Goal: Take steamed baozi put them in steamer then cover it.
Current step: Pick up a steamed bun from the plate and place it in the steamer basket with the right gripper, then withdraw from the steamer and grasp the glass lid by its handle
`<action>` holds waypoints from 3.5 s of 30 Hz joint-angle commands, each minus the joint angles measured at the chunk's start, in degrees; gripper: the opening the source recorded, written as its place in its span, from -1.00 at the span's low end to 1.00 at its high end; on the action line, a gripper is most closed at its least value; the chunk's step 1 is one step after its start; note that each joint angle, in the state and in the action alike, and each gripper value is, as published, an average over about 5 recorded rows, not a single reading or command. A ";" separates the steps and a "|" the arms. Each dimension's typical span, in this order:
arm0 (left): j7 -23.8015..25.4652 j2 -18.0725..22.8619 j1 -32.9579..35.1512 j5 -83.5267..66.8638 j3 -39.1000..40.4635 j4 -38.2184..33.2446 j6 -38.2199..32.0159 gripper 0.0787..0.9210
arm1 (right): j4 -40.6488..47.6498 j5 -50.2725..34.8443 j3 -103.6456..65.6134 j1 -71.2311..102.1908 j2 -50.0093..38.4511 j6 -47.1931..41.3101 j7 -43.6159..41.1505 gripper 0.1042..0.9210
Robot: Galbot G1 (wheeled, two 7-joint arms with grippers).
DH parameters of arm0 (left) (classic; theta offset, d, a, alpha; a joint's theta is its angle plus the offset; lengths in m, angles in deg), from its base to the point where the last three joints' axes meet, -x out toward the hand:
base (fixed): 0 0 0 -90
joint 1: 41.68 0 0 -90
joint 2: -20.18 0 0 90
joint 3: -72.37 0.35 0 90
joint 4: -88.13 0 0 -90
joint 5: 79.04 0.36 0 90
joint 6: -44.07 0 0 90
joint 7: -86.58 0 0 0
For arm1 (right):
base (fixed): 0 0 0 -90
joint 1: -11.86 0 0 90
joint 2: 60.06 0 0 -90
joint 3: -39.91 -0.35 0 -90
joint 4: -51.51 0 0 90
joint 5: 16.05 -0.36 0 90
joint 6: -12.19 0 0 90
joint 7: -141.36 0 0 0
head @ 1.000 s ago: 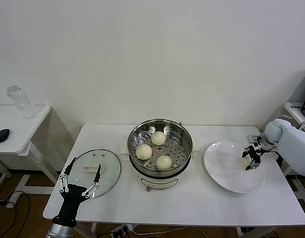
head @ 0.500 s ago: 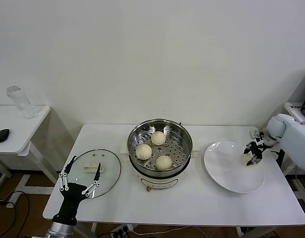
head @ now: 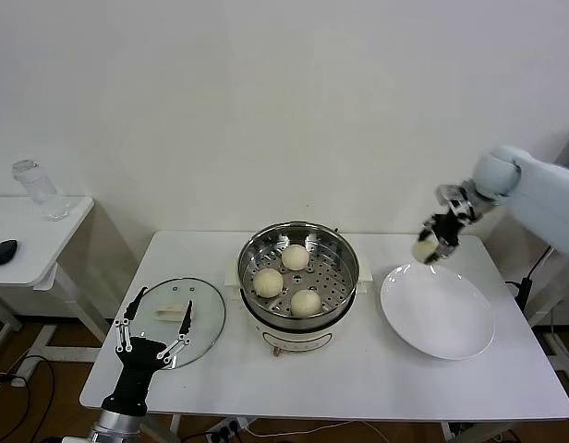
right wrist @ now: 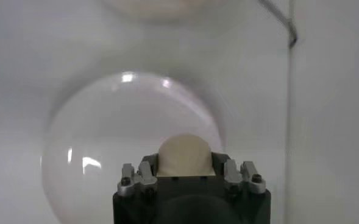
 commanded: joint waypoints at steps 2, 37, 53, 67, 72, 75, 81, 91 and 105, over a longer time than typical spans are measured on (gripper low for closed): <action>-0.05 -0.23 -0.55 0.23 0.66 0.19 -0.11 0.77 | -14.65 -17.35 15.24 -19.07 10.53 -5.73 -0.14 0.26; -0.23 -0.10 -0.87 0.17 -0.17 0.33 -0.76 0.77 | -8.17 -11.60 18.04 -5.10 23.41 -10.04 6.29 0.28; -0.30 0.15 -1.43 -0.12 -1.47 0.44 -0.74 0.77 | -6.35 -9.03 17.29 -2.88 23.65 -9.68 7.67 0.41; -0.22 0.32 -0.85 0.85 -1.14 0.19 -0.70 0.77 | -15.49 -8.89 5.76 -2.77 12.68 -3.23 14.05 0.76; -0.45 0.46 -0.82 3.02 -0.89 0.20 -0.79 0.77 | -24.23 -10.97 0.33 -2.70 2.20 2.93 28.20 0.76; -1.50 0.56 -0.84 5.34 -0.89 0.09 -0.60 0.77 | -28.40 -12.48 -2.00 0.34 -3.39 8.43 48.57 0.76; -4.19 0.50 -1.06 9.58 -1.09 -0.61 0.46 0.77 | -34.00 -12.34 -17.05 17.48 -11.84 14.42 81.48 0.76; -6.30 1.00 -1.68 18.70 -1.93 -0.09 6.74 0.77 | -31.47 -3.74 -70.97 69.04 -7.72 19.37 92.18 0.76; -9.42 -1.45 -3.71 38.88 -5.14 8.21 11.47 0.77 | -31.94 5.52 -112.65 107.23 12.98 26.18 85.26 0.76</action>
